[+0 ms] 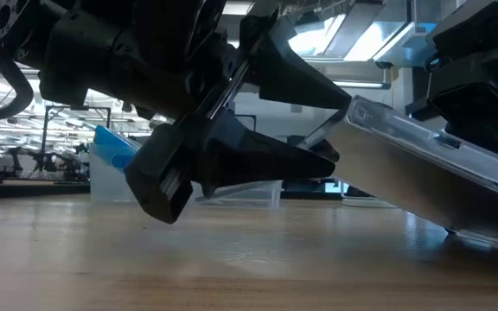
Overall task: Pick & place jewel cases by type
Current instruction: Put the right black cd case into the right transparent bin
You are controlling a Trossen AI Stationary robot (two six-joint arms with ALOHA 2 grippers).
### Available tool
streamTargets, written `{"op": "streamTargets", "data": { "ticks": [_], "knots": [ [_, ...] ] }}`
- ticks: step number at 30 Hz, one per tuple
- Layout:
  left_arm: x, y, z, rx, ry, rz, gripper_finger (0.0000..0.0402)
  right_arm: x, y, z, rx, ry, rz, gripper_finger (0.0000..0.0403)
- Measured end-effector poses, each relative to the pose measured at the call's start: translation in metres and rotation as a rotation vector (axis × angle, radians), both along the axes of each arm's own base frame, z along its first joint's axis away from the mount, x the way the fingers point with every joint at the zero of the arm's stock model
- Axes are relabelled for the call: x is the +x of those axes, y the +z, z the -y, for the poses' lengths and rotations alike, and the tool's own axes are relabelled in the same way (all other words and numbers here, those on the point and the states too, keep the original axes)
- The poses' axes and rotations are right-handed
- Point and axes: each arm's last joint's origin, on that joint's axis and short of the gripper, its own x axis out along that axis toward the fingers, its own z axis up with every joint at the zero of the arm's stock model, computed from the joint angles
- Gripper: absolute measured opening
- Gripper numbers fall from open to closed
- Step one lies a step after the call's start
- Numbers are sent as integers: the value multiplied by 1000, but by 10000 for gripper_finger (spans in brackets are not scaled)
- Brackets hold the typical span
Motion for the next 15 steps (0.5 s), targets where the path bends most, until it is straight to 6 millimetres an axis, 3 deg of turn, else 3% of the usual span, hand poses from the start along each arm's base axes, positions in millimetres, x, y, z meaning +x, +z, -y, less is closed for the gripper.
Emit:
{"op": "streamTargets", "data": {
  "ticks": [15],
  "knots": [
    [0,0,0,34,-8,3,143,0,0,0,-1,0,0,139]
  ]
}}
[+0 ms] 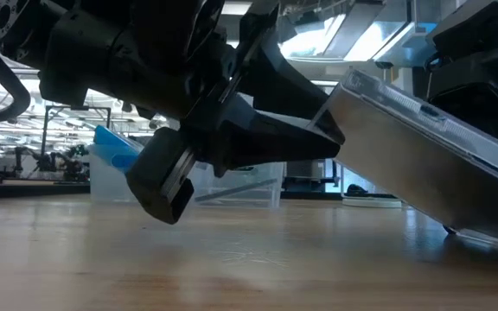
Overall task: Pick & place jewel cases by type
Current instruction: Put the right black cd case into the right transparent bin
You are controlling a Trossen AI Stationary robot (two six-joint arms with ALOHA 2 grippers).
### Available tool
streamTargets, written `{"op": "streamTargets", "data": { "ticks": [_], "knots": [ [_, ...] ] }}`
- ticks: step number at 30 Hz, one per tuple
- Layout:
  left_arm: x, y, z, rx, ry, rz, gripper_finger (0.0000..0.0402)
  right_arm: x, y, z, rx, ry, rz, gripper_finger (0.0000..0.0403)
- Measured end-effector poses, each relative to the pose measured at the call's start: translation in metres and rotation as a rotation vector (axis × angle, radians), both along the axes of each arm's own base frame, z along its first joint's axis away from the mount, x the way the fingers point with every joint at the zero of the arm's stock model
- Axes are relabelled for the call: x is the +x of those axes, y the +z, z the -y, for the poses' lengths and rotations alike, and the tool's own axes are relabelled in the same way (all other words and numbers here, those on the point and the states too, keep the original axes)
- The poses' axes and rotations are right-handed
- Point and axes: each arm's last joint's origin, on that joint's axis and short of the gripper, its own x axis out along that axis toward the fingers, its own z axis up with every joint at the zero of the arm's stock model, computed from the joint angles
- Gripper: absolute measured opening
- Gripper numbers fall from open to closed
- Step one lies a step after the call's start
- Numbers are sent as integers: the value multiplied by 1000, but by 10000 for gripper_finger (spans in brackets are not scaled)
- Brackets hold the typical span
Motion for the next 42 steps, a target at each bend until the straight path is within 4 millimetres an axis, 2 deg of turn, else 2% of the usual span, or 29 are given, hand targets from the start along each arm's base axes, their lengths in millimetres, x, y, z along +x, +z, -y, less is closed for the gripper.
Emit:
{"op": "streamTargets", "data": {
  "ticks": [7,14,24,33,37,42],
  "knots": [
    [0,0,0,0,2,0,77,0,0,0,0,-1,0,139],
    [0,0,0,1,3,0,33,0,0,0,9,2,-5,139],
    [-3,1,6,37,24,9,34,-10,11,5,74,-73,-110,139],
    [-12,8,14,122,49,-23,37,-12,40,17,229,-241,-85,139],
    [-23,11,9,109,39,-31,33,-10,51,21,328,-314,-52,139],
    [-46,20,2,110,37,-31,33,-7,57,20,364,-312,0,139]
  ]
}}
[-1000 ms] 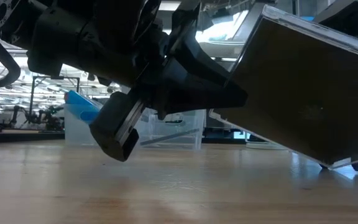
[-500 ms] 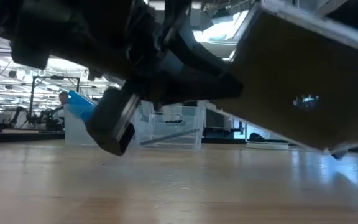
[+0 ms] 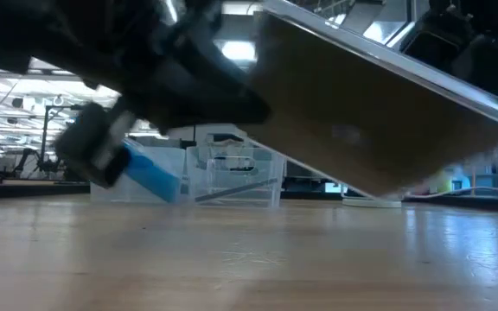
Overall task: Pick & place jewel cases by type
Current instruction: Put the right black cd case into the right transparent bin
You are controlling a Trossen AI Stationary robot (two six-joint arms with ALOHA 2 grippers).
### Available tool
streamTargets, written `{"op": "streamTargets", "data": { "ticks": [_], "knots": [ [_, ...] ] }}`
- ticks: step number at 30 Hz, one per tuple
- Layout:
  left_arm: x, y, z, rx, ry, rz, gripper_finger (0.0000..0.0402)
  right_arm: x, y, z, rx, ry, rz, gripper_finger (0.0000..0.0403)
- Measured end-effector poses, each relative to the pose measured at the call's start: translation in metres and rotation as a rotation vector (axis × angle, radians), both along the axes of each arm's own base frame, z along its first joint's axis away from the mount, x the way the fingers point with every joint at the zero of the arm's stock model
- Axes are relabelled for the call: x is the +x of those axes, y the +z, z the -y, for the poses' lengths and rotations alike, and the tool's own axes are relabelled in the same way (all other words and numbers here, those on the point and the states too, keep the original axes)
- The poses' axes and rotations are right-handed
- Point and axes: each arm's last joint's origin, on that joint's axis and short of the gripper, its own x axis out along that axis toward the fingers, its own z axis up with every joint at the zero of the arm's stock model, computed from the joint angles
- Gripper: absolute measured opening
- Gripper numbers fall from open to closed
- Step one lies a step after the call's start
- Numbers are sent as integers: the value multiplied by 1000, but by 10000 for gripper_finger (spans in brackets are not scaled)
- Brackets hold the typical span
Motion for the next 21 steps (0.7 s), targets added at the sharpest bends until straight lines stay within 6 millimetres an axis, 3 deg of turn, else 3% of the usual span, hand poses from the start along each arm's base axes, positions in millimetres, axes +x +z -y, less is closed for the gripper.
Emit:
{"op": "streamTargets", "data": {
  "ticks": [10,21],
  "knots": [
    [-48,27,-28,-111,98,97,33,9,14,3,23,-73,160,139],
    [-52,58,-42,-112,-180,228,33,20,55,13,139,-111,580,139]
  ]
}}
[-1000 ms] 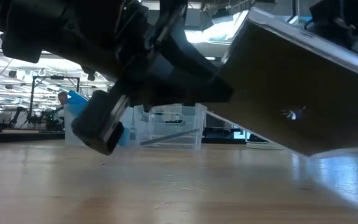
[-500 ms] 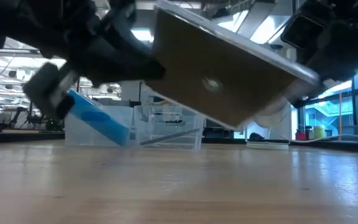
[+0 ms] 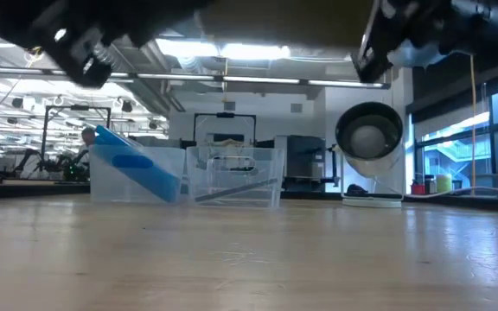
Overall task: Pick & place jewel cases by type
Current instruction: Put the right black cd case into the right transparent bin
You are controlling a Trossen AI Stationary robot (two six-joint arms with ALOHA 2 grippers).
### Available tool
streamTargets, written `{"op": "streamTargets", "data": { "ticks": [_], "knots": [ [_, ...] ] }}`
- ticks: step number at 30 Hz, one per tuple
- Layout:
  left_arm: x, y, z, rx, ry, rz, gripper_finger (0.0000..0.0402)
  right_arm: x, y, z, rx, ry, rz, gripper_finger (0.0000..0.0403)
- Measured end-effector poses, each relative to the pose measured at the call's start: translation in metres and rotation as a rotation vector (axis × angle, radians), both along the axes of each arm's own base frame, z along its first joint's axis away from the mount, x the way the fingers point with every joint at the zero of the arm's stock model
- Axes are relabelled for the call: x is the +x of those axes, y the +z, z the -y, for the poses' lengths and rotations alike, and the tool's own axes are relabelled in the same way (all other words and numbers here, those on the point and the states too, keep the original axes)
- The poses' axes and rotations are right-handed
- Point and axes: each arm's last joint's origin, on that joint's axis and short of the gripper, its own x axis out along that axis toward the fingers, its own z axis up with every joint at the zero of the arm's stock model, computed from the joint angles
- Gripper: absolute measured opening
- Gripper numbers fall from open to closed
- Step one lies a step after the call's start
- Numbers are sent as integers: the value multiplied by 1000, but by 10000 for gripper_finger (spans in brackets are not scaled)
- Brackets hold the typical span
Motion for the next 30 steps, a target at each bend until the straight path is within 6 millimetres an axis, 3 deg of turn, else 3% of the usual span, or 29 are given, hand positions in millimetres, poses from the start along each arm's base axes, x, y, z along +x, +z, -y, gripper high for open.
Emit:
{"op": "streamTargets", "data": {
  "ticks": [3,6,12,19,25,30],
  "knots": [
    [1,14,-6,-2,-59,102,38,2,10,-2,-80,61,91,139],
    [-1,30,-15,-14,-110,195,38,5,19,-6,-273,140,222,139],
    [-3,51,-46,-142,-235,237,32,6,26,-9,-568,222,421,139],
    [0,54,-87,-269,-339,174,34,10,18,-5,-622,16,277,139],
    [1,53,-110,-320,-315,146,35,8,19,-13,-616,62,297,139],
    [1,53,-113,-334,-312,142,39,6,18,-18,-608,104,302,139]
  ]
}}
